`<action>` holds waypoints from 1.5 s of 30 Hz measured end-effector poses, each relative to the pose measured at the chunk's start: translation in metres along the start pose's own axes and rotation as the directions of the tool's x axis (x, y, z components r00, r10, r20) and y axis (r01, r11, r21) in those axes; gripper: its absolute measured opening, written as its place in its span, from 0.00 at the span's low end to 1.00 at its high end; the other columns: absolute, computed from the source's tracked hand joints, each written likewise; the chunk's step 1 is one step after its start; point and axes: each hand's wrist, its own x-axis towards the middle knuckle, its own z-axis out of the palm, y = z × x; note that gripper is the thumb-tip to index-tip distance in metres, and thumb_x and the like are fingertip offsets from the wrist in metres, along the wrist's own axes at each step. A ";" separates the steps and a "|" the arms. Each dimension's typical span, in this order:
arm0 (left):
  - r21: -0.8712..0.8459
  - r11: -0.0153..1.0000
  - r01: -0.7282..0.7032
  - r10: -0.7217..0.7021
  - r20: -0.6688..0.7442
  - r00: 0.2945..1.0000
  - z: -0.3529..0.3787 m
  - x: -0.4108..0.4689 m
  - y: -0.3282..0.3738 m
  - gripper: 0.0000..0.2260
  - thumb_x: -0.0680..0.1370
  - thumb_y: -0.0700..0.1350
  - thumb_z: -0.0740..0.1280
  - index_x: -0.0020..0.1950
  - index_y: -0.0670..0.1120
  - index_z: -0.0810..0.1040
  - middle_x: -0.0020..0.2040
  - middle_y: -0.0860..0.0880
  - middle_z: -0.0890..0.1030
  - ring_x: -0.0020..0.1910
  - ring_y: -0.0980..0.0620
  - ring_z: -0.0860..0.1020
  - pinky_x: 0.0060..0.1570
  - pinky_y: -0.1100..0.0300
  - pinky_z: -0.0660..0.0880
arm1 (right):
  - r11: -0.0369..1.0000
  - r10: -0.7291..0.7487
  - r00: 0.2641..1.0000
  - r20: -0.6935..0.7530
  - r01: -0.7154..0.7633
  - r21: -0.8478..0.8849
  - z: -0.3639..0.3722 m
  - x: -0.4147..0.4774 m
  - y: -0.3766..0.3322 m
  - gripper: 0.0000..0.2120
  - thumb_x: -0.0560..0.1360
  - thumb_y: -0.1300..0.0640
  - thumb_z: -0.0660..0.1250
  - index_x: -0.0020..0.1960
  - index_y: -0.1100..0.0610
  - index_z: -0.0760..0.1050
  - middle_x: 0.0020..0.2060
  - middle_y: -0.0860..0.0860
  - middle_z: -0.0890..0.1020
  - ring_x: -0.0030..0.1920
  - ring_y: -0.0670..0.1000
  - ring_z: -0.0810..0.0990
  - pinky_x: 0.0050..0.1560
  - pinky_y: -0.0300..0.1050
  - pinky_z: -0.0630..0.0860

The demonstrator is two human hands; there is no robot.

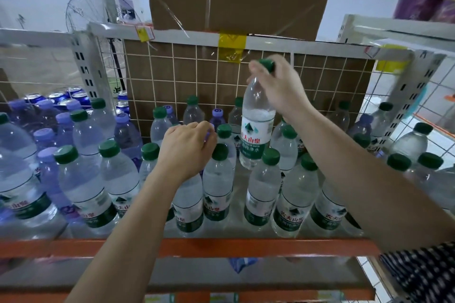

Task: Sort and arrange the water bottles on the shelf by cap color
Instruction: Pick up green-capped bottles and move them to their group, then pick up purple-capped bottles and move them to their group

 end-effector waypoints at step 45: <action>-0.055 0.995 0.082 -0.033 0.599 0.800 0.008 0.170 -0.177 0.24 0.83 0.59 0.55 0.71 0.45 0.71 0.69 0.44 0.74 0.64 0.46 0.73 0.63 0.55 0.68 | 0.646 0.253 0.726 0.640 0.365 -0.670 0.130 0.102 0.074 0.18 0.75 0.44 0.70 0.57 0.56 0.77 0.50 0.53 0.81 0.48 0.53 0.78 0.48 0.49 0.77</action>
